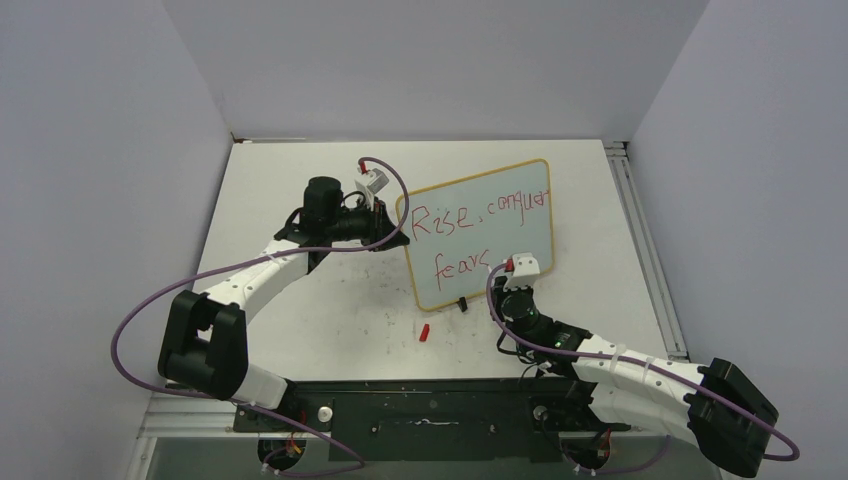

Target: Write a sentence on the whiteboard

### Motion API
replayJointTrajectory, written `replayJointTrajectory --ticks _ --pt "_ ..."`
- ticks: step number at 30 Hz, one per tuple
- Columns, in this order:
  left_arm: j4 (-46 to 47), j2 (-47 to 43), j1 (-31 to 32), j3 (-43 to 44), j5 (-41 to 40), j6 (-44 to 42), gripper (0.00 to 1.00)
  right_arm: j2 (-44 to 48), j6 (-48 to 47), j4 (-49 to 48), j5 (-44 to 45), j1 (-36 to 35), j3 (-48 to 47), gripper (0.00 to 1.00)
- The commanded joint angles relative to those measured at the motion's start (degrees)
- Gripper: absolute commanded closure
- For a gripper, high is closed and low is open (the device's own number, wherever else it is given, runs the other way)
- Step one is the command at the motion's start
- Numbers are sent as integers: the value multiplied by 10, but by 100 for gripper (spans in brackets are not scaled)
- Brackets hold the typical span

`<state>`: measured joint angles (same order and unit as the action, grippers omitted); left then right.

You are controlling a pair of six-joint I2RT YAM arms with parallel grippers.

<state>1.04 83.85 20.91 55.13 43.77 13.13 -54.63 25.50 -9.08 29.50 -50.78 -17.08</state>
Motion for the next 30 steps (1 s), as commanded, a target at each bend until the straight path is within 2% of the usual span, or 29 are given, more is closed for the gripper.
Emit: replayJointTrajectory --ticks 1,13,18,23,30 --pt "26 -28 1 18 15 -4 100 -1 13 3 6 -3 -7 95" --pt "26 -32 1 17 16 -4 100 3 10 5 -2 -40 -4 95" --pt "27 -33 1 16 16 -3 100 34 17 32 43 -58 -13 95" --pt "27 -32 1 16 16 -3 100 71 20 74 86 -56 -31 95" --pt "27 -32 1 16 16 -3 100 37 9 70 68 -19 -39 95"
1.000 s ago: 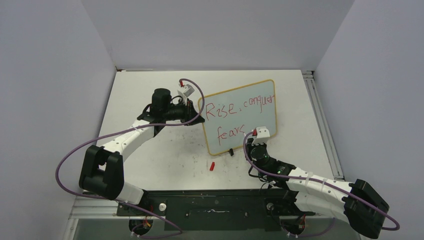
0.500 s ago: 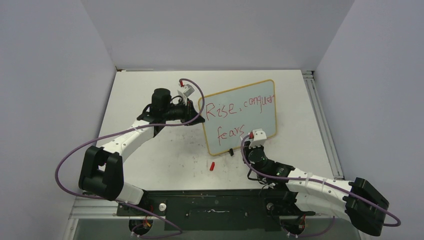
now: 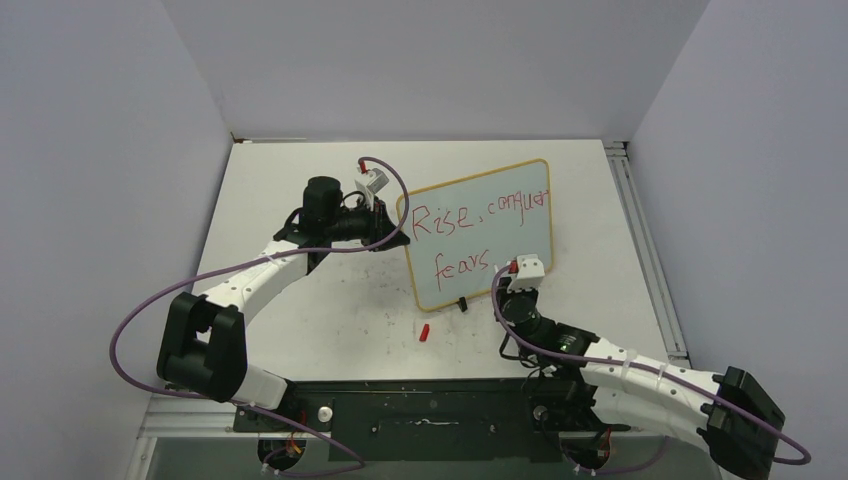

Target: Write a sentence on the whiteboard

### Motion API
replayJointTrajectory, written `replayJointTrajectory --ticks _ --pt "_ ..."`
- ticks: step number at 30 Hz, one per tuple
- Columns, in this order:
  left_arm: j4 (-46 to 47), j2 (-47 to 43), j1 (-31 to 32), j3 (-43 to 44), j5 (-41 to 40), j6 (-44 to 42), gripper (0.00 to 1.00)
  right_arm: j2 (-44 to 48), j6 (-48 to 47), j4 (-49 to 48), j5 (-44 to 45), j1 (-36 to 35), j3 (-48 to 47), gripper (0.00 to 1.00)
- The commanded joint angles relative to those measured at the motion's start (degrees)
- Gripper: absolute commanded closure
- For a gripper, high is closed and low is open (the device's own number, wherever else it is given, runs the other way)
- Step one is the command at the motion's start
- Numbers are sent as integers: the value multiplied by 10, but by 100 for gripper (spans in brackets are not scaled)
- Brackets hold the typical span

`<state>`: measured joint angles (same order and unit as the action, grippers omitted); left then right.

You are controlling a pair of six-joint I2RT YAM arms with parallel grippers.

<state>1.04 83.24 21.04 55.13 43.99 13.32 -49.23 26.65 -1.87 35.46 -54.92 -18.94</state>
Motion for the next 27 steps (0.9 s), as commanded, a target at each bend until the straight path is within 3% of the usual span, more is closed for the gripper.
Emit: replayJointTrajectory --ticks 1,27 --pt "27 -25 0 15 14 -5 100 -19 -3 -7 1 29 -18 95" --pt "27 -20 0 17 13 -6 100 -64 -20 -64 -64 67 -7 95"
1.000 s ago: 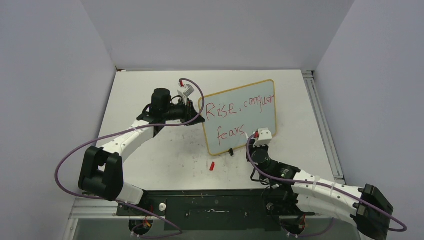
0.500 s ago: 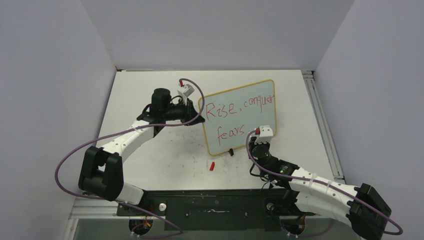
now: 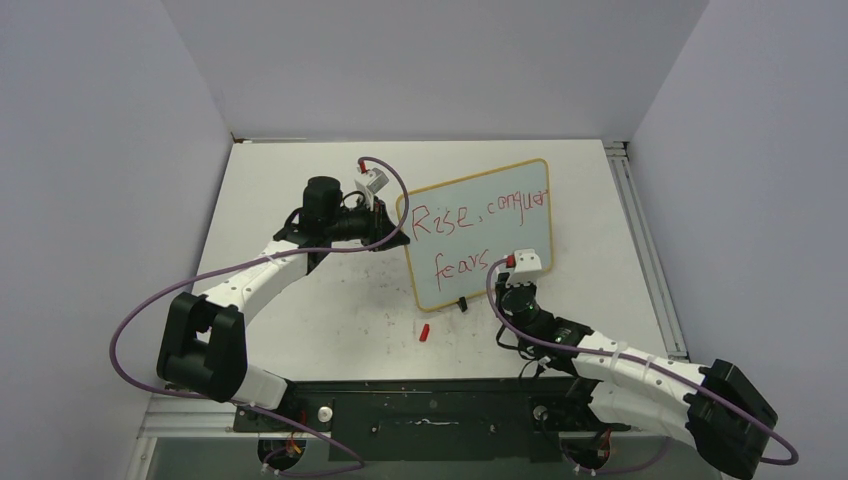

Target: Write a sentence on the whiteboard

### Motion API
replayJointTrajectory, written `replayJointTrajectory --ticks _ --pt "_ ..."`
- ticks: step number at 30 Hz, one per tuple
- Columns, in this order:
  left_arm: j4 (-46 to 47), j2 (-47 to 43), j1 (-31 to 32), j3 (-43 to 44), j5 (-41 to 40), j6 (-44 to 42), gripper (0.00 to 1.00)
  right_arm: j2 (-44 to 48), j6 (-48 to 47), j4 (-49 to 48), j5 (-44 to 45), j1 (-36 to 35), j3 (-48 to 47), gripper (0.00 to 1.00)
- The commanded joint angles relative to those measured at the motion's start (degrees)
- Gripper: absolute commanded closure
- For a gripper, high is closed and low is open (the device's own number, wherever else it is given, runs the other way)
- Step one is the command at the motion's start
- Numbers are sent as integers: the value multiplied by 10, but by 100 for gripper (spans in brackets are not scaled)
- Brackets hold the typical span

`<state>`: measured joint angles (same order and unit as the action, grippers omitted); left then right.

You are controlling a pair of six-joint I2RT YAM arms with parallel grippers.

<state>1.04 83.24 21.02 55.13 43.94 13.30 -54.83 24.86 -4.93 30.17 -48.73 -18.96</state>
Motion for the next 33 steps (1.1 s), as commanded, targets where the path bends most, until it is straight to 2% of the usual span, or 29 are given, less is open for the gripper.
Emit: replayJointTrajectory --ticks 1,6,15,22,26,30,33 --pt "27 -21 0 17 14 -6 100 -8 -3 -34 -11 6 -6 95" --pt "26 -22 0 17 14 -6 100 10 -2 -22 -3 6 -11 95" --pt "17 -31 0 5 0 -6 99 149 -37 100 13 5 -75 95" --pt "1 -37 3 -1 -24 -12 80 201 -57 126 -23 5 -95 95" --pt "-9 -38 7 -4 -34 -17 68 207 -59 125 -29 5 -91 95" --pt "-36 -46 9 -6 -52 -26 59 200 -59 124 -40 5 -92 95" --pt "-44 -57 10 -13 -67 -27 47 201 -59 122 -49 5 -95 95"
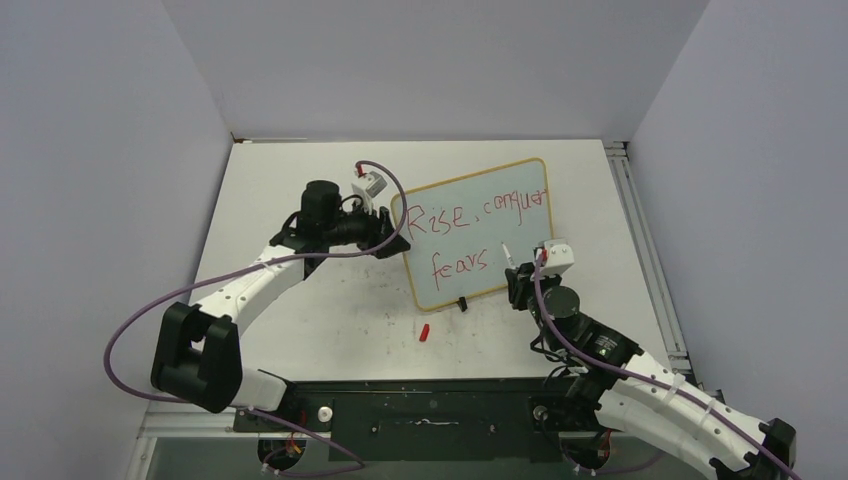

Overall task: Write a sentence on the whiteboard
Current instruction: Write a sentence on the whiteboard, then close the whiteboard marker at the center of the board.

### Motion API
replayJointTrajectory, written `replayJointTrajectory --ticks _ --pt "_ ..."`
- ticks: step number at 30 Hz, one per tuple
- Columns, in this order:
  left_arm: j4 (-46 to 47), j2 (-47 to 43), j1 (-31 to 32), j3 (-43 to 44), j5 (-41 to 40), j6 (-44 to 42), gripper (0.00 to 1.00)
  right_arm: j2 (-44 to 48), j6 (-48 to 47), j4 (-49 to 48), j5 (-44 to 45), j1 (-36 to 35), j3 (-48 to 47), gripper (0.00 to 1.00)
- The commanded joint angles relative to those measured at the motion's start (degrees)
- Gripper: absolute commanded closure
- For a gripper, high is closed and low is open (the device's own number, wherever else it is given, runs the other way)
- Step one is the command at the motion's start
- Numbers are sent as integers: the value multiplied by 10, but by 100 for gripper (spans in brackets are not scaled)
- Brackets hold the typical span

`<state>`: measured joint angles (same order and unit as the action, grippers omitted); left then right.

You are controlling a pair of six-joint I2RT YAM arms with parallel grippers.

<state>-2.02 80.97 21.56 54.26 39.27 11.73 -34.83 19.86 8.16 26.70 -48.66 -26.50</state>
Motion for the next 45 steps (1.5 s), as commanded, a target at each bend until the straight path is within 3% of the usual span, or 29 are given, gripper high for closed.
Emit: replayJointTrajectory --ticks 1,7,13,18,24,27,30,36,45 --pt "-16 -39 5 -9 -29 -8 43 2 -10 -9 -18 4 -22 95" --pt "-25 -103 9 -49 -96 11 25 20 -2 -7 -37 5 -33 95" --pt "-52 -195 34 -106 -226 50 22 36 -4 5 -63 4 -41 95" --pt "-101 -265 172 -149 -408 109 23 38 -4 10 -110 5 -50 95" --pt "-112 -316 383 -228 -602 298 27 42 3 26 -130 4 -52 95" --pt "-92 -285 470 -243 -662 352 27 46 6 25 -130 3 -49 95" --pt "-92 -213 514 -222 -683 363 27 44 5 23 -133 3 -49 95" --pt "-101 -81 531 -156 -685 338 30 45 6 26 -137 2 -49 95" --pt "-94 -6 525 -122 -679 310 39 71 13 40 -126 3 -43 95"
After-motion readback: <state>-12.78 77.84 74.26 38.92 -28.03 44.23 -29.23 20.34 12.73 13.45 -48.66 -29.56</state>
